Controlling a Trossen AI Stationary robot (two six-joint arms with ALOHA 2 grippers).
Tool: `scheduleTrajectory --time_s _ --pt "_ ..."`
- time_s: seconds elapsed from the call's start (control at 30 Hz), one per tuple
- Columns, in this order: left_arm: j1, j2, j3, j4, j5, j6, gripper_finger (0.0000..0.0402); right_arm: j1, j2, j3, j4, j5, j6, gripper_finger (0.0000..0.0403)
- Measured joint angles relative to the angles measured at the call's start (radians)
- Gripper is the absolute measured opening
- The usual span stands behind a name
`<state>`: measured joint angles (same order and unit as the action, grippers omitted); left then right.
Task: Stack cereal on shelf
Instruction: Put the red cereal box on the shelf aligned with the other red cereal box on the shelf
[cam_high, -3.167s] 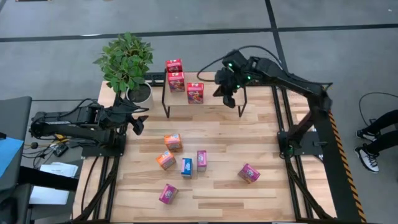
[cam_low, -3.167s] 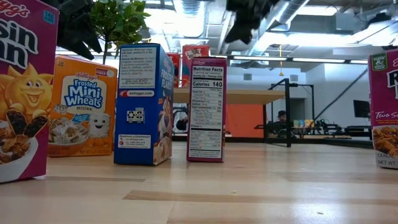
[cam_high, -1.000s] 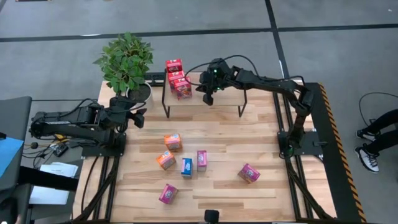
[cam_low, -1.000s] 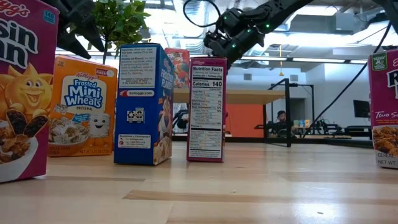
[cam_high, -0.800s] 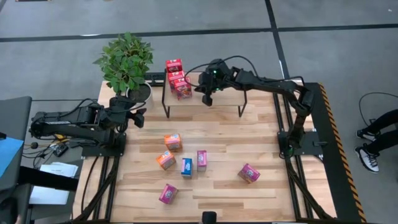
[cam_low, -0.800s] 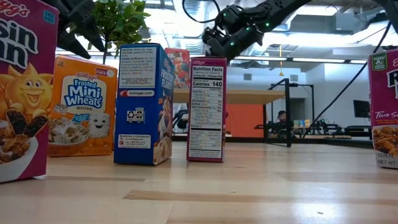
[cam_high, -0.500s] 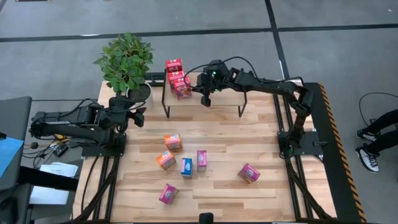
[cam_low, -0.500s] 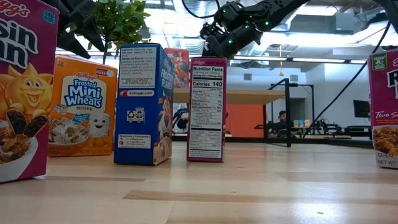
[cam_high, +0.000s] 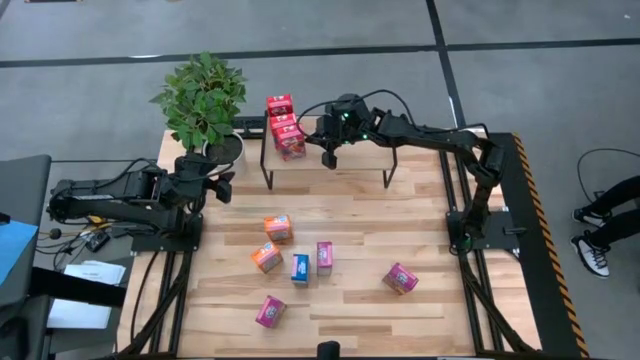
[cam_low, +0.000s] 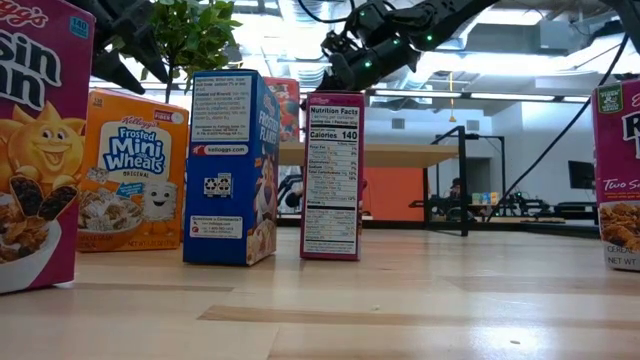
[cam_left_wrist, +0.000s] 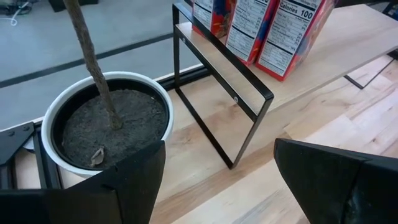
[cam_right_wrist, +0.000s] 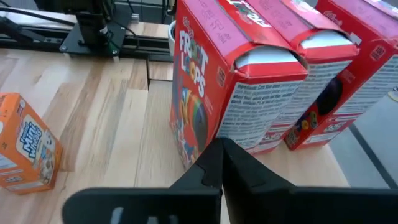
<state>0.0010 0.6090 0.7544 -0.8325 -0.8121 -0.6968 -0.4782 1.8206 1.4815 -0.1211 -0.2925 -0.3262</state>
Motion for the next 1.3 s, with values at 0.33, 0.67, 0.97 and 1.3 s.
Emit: scheduleTrajectory --time_s 0.33,0.67,0.97,1.3 --pt "0.000 0.000 0.000 0.000 -0.025 -0.023 0.0290 0.000 0.000 0.000 0.024 -0.030 -0.046 0.0030" --pt "0.000 0.000 0.000 0.000 -0.026 -0.053 0.0290 -0.027 0.000 0.000 0.085 -0.023 -0.049 0.0019" --pt "0.000 0.000 0.000 0.001 -0.043 -0.060 0.0290 -0.071 0.000 0.000 0.155 -0.014 -0.048 0.0028" --pt "0.000 0.000 0.000 0.001 -0.060 -0.090 0.0290 -0.088 0.071 0.000 0.265 0.059 -0.022 0.0020"
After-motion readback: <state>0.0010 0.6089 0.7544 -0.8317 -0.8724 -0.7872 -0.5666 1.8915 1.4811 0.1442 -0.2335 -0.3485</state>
